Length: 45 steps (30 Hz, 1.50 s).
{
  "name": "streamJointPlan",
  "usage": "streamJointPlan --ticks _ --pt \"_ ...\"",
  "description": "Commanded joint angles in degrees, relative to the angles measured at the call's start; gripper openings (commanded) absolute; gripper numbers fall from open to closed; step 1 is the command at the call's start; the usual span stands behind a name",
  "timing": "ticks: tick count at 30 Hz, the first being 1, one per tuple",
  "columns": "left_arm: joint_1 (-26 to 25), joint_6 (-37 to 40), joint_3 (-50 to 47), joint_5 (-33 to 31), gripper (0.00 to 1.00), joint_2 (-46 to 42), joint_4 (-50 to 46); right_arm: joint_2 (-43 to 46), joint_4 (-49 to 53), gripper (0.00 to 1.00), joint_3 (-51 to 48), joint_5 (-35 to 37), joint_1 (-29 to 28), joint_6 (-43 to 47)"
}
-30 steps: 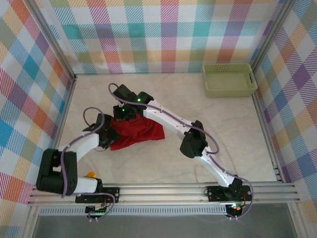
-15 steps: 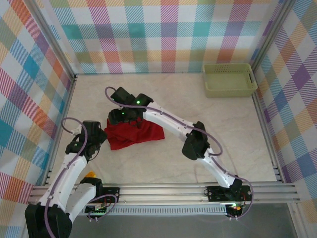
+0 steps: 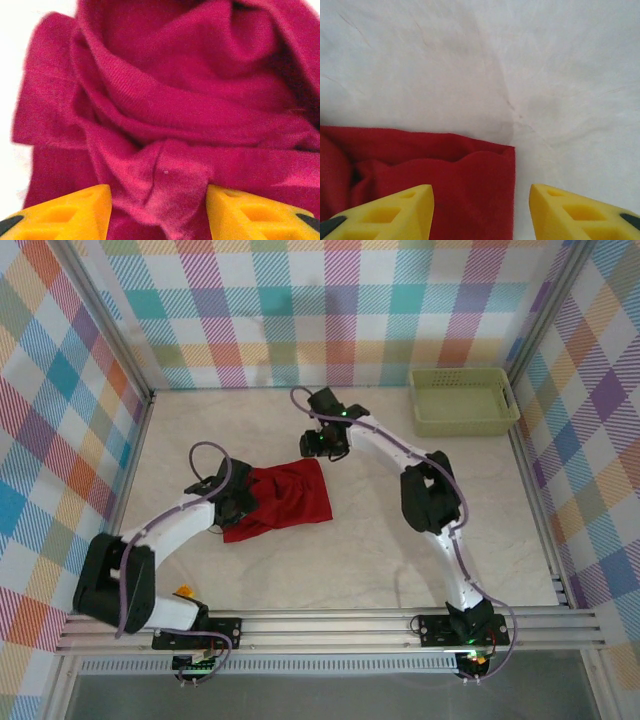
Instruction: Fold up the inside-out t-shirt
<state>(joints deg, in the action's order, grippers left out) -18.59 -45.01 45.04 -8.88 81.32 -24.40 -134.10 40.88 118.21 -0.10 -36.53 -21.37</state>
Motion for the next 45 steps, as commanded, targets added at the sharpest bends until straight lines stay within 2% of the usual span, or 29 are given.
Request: streamJointPlan --ticks 1,3,7,11,16,20,23,26,28,32,36,39,45 --pt "1.9 1.1 0.3 3.2 0.48 5.2 6.2 -2.2 -1.2 0.5 -1.5 -2.2 -2.1 1.2" --pt "2.1 2.9 2.6 4.8 0.42 9.2 7.1 -1.5 -1.8 0.46 -4.6 -0.8 -2.1 0.6" --pt "1.4 6.6 8.2 7.5 0.35 15.8 10.6 5.0 -6.0 0.41 -17.4 4.1 -2.1 -2.1" --pt "-2.1 11.0 17.8 10.2 0.34 23.5 10.5 14.0 -7.6 0.36 -31.3 7.4 -2.6 -8.2" --pt "-8.2 15.2 31.7 14.5 0.35 32.7 6.9 31.7 -10.6 0.37 -55.4 11.2 -4.0 -18.4" --pt "-12.7 20.7 37.8 15.2 0.43 34.5 2.5 41.8 -12.3 0.4 -66.3 8.5 -8.8 -22.1" --pt "-14.3 23.5 37.1 12.1 0.54 30.5 -0.6 45.3 -10.0 0.45 -67.2 7.0 -10.5 -23.6" --pt "-14.8 25.8 33.1 8.3 0.62 23.6 -1.8 50.2 -6.2 0.53 -65.4 12.9 -9.2 -21.8" --pt "-15.8 28.2 32.0 6.4 0.65 20.5 -3.4 53.0 -5.8 0.56 -64.1 15.3 -6.4 -18.5" --pt "-18.6 33.1 32.3 5.4 0.68 19.4 -4.6 54.4 -8.7 0.56 -62.0 11.7 1.4 -12.1" --pt "-19.9 35.1 34.4 7.4 0.71 22.0 -4.8 49.7 -12.5 0.57 -58.0 5.2 7.6 -7.9" --pt "-21.5 36.8 37.7 7.4 0.71 25.8 -6.2 44.1 -13.5 0.56 -54.2 3.2 10.3 -7.2" --pt "-23.5 38.6 43.8 4.7 0.7 32.0 -9.2 34.2 -14.7 0.53 -47.6 1.0 12.1 -6.0"
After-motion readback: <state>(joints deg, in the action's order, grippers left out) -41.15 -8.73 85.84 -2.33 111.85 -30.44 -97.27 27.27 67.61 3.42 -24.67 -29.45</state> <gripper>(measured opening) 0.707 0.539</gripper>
